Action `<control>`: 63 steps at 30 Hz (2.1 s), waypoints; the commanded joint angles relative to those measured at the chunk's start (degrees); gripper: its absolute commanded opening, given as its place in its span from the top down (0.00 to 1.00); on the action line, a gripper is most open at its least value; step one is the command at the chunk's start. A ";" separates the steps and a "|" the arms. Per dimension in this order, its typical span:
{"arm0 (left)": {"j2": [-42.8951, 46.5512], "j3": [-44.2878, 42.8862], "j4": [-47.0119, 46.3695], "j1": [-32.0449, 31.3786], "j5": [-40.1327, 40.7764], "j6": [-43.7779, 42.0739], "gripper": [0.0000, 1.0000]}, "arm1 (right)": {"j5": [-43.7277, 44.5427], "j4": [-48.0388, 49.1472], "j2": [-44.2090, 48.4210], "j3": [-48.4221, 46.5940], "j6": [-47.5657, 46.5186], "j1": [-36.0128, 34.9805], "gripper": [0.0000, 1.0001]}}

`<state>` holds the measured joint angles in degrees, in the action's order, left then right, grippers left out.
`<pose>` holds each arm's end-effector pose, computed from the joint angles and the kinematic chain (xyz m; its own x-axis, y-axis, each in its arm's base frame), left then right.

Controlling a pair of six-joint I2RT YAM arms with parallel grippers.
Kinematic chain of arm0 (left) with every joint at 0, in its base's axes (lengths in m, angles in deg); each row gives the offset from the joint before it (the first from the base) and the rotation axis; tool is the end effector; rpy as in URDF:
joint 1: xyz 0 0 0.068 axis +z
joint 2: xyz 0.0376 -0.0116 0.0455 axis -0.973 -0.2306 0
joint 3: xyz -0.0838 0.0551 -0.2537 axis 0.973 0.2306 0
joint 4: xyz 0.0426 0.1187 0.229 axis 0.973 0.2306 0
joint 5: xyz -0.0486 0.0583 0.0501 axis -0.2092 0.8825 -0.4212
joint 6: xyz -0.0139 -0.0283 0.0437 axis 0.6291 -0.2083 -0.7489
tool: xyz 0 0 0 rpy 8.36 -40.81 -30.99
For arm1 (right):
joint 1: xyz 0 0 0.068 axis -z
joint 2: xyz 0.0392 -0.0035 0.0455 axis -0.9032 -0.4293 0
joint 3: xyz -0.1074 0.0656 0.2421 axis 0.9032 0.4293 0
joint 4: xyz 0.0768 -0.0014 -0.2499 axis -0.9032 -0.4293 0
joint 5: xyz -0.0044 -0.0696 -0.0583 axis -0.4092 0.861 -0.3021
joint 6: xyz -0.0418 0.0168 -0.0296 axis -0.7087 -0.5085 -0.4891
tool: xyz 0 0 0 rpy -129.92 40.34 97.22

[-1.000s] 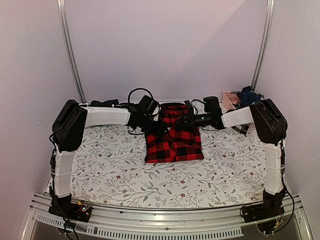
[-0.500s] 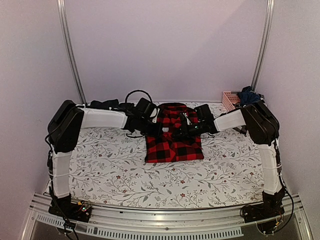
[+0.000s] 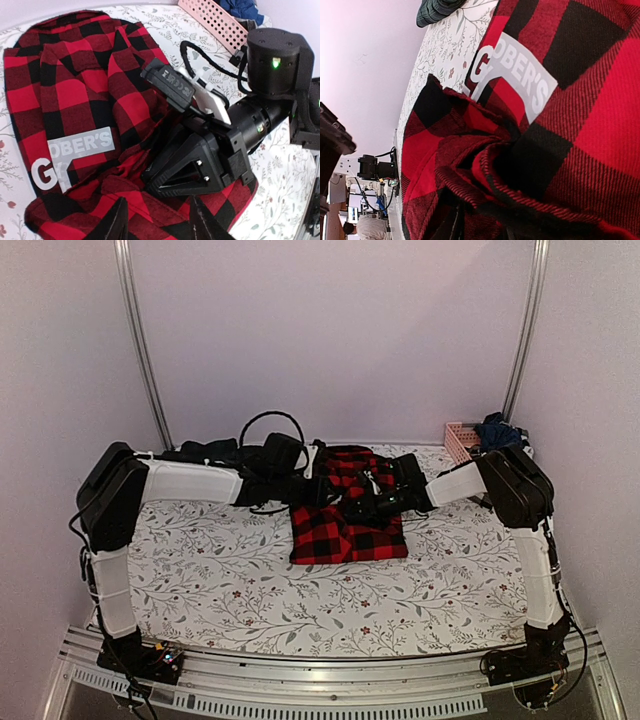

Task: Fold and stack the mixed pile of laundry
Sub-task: Smooth out the 2/3-rectangle-folded T-shirt at the center of the board.

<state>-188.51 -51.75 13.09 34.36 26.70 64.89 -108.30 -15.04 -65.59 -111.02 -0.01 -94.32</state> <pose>0.3320 -0.3084 0.1966 -0.6902 0.0851 -0.7186 0.5119 0.7592 -0.4018 0.3958 0.2571 0.0934 -0.8918 -0.1602 -0.4231 -0.4500 0.4099 0.7934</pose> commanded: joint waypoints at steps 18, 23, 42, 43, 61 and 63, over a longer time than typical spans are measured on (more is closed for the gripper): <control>3.67 7.54 -1.71 5.35 1.69 5.19 0.54 | -14.11 16.93 -1.70 0.24 17.78 0.16 0.57; 1.97 6.89 -2.19 5.31 -1.30 5.16 0.54 | -13.29 22.08 0.14 3.52 19.76 1.06 0.54; -9.09 -4.22 3.17 2.18 -6.18 1.84 0.55 | -13.94 33.69 -1.08 4.67 29.65 2.25 0.50; -9.12 -4.25 3.24 2.17 -6.04 1.84 0.55 | -13.75 33.06 -1.30 4.57 29.15 2.23 0.51; -5.69 -1.76 2.95 2.29 -5.96 0.92 0.55 | -3.33 3.01 -4.33 -7.18 10.35 1.35 0.75; -4.84 -1.28 3.41 2.27 -4.96 0.68 0.54 | -3.37 2.73 -4.82 -8.03 10.05 1.31 0.87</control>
<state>-196.59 -54.26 15.69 37.01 21.26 66.90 -113.72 -7.33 -68.10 -116.62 14.24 -92.61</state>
